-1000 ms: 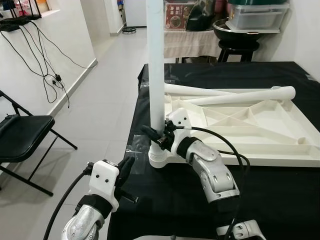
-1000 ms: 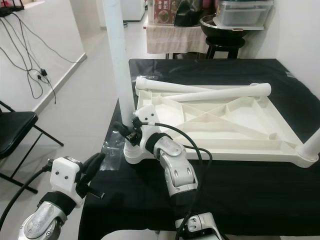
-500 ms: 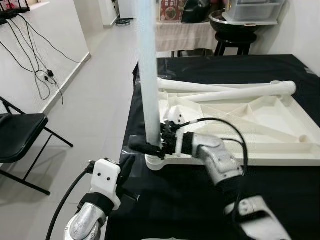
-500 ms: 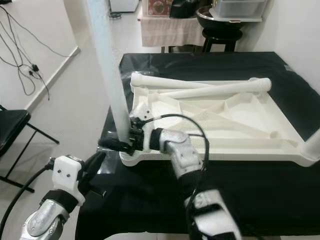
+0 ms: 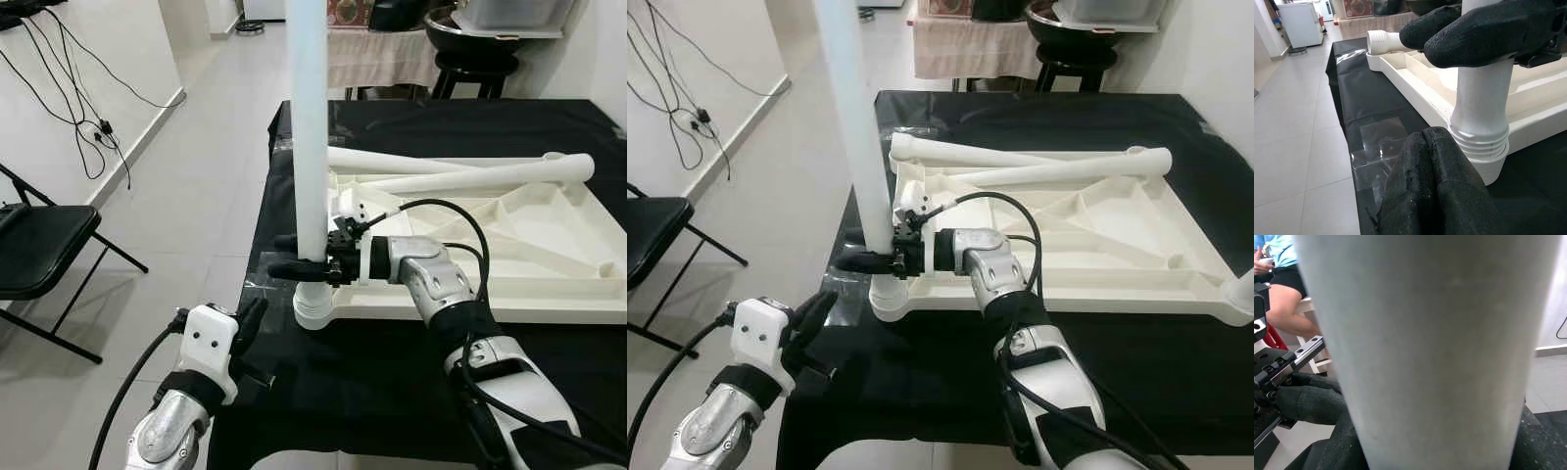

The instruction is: Building children table

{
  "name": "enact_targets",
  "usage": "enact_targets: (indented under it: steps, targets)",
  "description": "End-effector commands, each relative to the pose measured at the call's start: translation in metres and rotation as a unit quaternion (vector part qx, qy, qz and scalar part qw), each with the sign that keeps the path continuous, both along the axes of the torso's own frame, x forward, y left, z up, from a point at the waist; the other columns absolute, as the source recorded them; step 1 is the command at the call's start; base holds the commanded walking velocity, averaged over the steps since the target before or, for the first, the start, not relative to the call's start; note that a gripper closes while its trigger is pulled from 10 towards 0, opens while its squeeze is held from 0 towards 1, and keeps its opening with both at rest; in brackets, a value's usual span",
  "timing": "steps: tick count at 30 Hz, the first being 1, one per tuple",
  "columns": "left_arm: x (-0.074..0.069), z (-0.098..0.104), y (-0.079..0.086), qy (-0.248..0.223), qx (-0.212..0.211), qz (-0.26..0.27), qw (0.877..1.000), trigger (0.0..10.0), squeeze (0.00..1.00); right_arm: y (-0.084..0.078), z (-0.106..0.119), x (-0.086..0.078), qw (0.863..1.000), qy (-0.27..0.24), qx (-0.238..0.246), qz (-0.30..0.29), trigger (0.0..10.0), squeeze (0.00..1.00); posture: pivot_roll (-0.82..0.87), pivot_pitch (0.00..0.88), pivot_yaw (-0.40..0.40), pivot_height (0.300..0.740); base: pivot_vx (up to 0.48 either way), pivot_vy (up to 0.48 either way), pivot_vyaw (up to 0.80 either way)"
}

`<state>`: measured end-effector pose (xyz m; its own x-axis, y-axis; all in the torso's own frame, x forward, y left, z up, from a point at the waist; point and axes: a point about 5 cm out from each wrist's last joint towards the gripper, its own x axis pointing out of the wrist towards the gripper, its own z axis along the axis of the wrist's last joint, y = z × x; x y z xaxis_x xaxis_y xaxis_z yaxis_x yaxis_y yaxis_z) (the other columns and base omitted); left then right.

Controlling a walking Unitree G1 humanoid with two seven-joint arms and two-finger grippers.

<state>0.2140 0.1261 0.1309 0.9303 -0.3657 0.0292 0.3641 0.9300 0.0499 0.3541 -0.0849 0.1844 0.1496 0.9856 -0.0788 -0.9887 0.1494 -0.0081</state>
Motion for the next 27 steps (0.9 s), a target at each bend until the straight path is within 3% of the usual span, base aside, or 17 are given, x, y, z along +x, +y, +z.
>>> enact_targets:
  steps: [1, 4, 5, 7, 8, 9, 10, 12, 14, 17, 20, 21, 22, 23, 24, 25, 27]
  targets:
    - [-0.002, -0.002, 0.001, 0.006, 0.004, 0.004, 1.000, 10.0, 0.00, -0.003, -0.007, -0.002, 1.000, 0.017, 0.002, -0.004, 0.0, 0.00, 0.04, 0.075, 0.009, 0.740, 0.000, 0.000, 0.00]
    - [-0.002, -0.002, 0.001, 0.006, 0.004, 0.004, 1.000, 10.0, 0.00, -0.014, -0.015, -0.002, 0.998, 0.014, -0.002, -0.063, 0.0, 0.00, 0.03, 0.082, 0.006, 0.740, 0.000, 0.000, 0.00]
    - [-0.003, -0.002, 0.002, 0.005, 0.004, 0.004, 1.000, 10.0, 0.00, -0.016, -0.025, -0.004, 0.989, 0.012, -0.019, -0.146, 0.0, 0.00, 0.04, 0.087, -0.002, 0.740, 0.000, 0.000, 0.00]
    - [-0.003, -0.002, 0.002, 0.005, 0.004, 0.004, 1.000, 10.0, 0.00, -0.016, -0.030, -0.005, 0.982, 0.008, -0.029, -0.188, 0.0, 0.00, 0.04, 0.087, -0.002, 0.740, 0.000, 0.000, 0.00]
    - [-0.003, -0.002, 0.003, 0.005, 0.005, 0.005, 1.000, 10.0, 0.00, -0.019, -0.040, -0.001, 0.923, 0.023, -0.033, -0.382, 0.0, 0.00, 0.03, 0.093, -0.003, 0.740, 0.000, 0.000, 0.00]
    - [-0.004, -0.002, 0.003, 0.004, 0.005, 0.005, 1.000, 10.0, 0.00, -0.029, -0.048, -0.003, 0.853, 0.038, -0.044, -0.518, 0.0, 0.00, 0.03, 0.093, -0.003, 0.740, 0.000, 0.000, 0.00]
    - [-0.004, -0.001, 0.003, 0.004, 0.005, 0.006, 1.000, 10.0, 0.00, -0.018, -0.057, -0.024, 0.866, 0.049, -0.053, -0.495, 0.0, 0.00, 0.03, 0.099, -0.003, 0.740, 0.000, 0.000, 0.00]
    - [-0.003, 0.000, 0.004, 0.003, 0.005, 0.004, 1.000, 10.0, 0.00, 0.003, -0.044, -0.043, 0.917, -0.033, -0.065, -0.393, 0.0, 0.00, 0.04, 0.112, 0.003, 0.740, 0.000, 0.000, 0.00]
    - [-0.003, 0.000, 0.005, 0.002, 0.006, 0.007, 1.000, 10.0, 0.00, 0.006, -0.040, -0.040, 0.928, -0.022, -0.048, -0.368, 0.0, 0.00, 0.01, 0.087, 0.025, 0.740, 0.000, 0.000, 0.00]
    - [-0.002, -0.001, 0.006, 0.004, 0.007, 0.003, 1.000, 10.0, 0.00, 0.004, -0.047, -0.032, 0.930, 0.028, -0.037, -0.364, 0.0, 0.00, 0.03, 0.097, 0.010, 0.740, 0.000, 0.000, 0.00]
    - [-0.001, -0.001, 0.006, 0.003, 0.009, 0.003, 1.000, 10.0, 0.00, 0.008, -0.047, -0.034, 0.928, 0.027, -0.051, -0.368, 0.0, 0.00, 0.02, 0.090, 0.012, 0.740, 0.000, 0.000, 0.00]
    - [-0.001, -0.001, 0.007, 0.001, 0.011, 0.006, 1.000, 10.0, 0.00, 0.009, -0.044, -0.034, 0.922, 0.017, -0.054, -0.382, 10.0, 0.00, 0.02, 0.089, 0.011, 0.740, 0.000, 0.000, 0.00]
    - [0.000, -0.001, 0.007, 0.000, 0.012, 0.008, 1.000, 10.0, 0.00, 0.009, -0.041, -0.033, 0.918, 0.009, -0.056, -0.392, 10.0, 0.00, 0.02, 0.089, 0.011, 0.740, 0.000, 0.000, 0.00]
    - [0.000, 0.000, 0.007, 0.000, 0.012, 0.009, 1.000, 10.0, 0.00, 0.010, -0.039, -0.034, 0.924, 0.017, -0.048, -0.379, 10.0, 0.52, 0.03, 0.087, 0.011, 0.740, 0.000, 0.000, 0.00]
    - [0.000, 0.000, 0.007, 0.000, 0.012, 0.009, 1.000, 10.0, 0.00, 0.011, -0.038, -0.035, 0.929, 0.023, -0.041, -0.366, 10.0, 0.52, 0.03, 0.088, 0.011, 0.740, 0.000, 0.000, 0.00]
    - [0.000, 0.000, 0.007, 0.000, 0.011, 0.009, 1.000, 10.0, 0.00, 0.015, -0.035, -0.036, 0.943, 0.028, -0.033, -0.331, 10.0, 1.00, 0.03, 0.088, 0.011, 0.740, 0.000, 0.000, 0.00]
    - [0.000, 0.000, 0.007, 0.001, 0.011, 0.008, 1.000, 10.0, 0.00, 0.018, -0.033, -0.037, 0.955, 0.029, -0.026, -0.293, 10.0, 1.00, 0.03, 0.087, 0.012, 0.740, 0.000, 0.000, 0.00]
